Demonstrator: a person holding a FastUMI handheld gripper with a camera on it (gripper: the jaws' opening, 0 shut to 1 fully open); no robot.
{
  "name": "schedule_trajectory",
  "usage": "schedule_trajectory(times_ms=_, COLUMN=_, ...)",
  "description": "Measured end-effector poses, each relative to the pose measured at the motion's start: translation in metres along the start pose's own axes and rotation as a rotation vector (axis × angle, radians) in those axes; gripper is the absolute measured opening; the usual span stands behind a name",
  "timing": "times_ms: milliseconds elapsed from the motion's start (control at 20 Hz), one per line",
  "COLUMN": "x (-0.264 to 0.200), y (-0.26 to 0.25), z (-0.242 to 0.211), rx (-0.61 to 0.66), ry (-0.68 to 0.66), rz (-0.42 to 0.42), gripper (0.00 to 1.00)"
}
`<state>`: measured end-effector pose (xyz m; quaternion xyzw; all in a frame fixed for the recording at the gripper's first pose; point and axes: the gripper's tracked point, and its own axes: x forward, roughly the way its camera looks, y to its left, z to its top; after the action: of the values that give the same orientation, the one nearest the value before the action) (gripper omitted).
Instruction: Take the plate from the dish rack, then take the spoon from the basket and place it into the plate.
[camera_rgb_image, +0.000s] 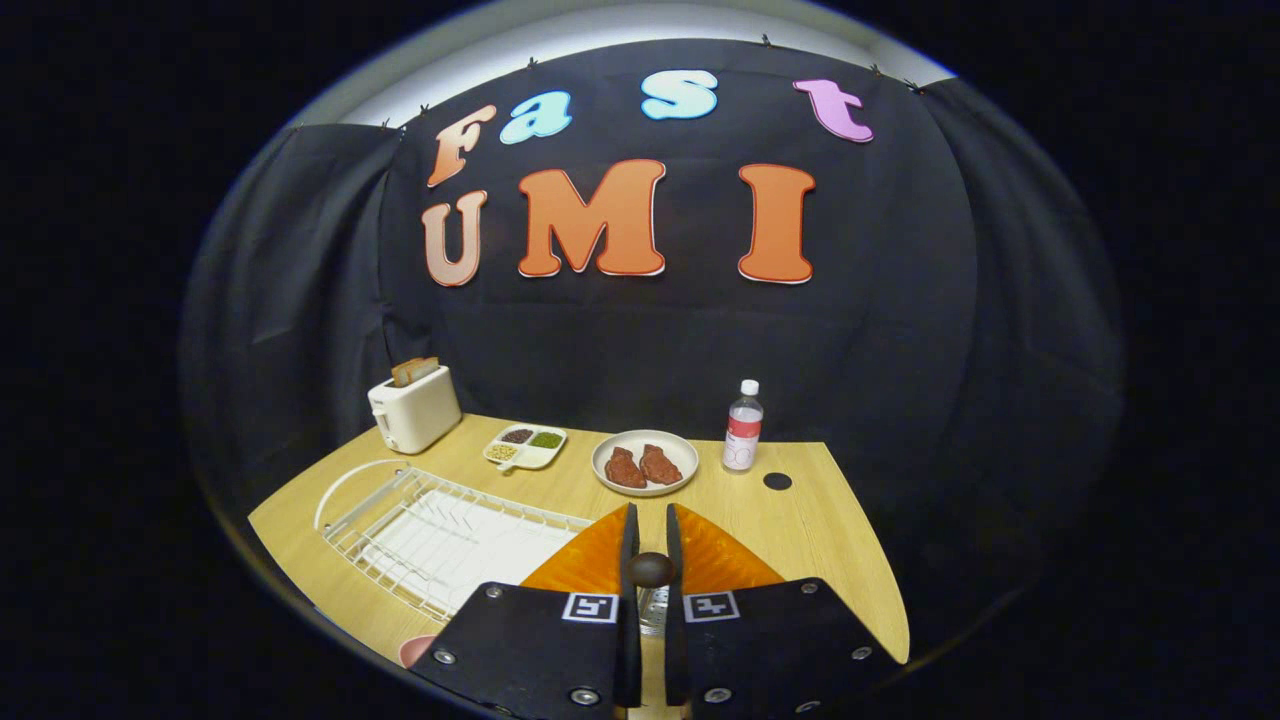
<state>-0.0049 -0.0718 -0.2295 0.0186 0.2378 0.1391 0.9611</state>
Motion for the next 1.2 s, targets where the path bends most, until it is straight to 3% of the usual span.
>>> schedule_trajectory(times_ms=250, x=-0.030, y=0.042, z=0.001, rx=0.025, ry=0.005, rz=0.117, gripper=0.09)
schedule_trajectory(times_ms=500, x=-0.052, y=0.072, z=-0.011, rx=-0.026, ry=0.020, rz=0.173, gripper=0.09)
schedule_trajectory(times_ms=1200, x=-0.072, y=0.152, z=-0.092, rx=-0.090, ry=0.163, rz=0.351, gripper=0.09)
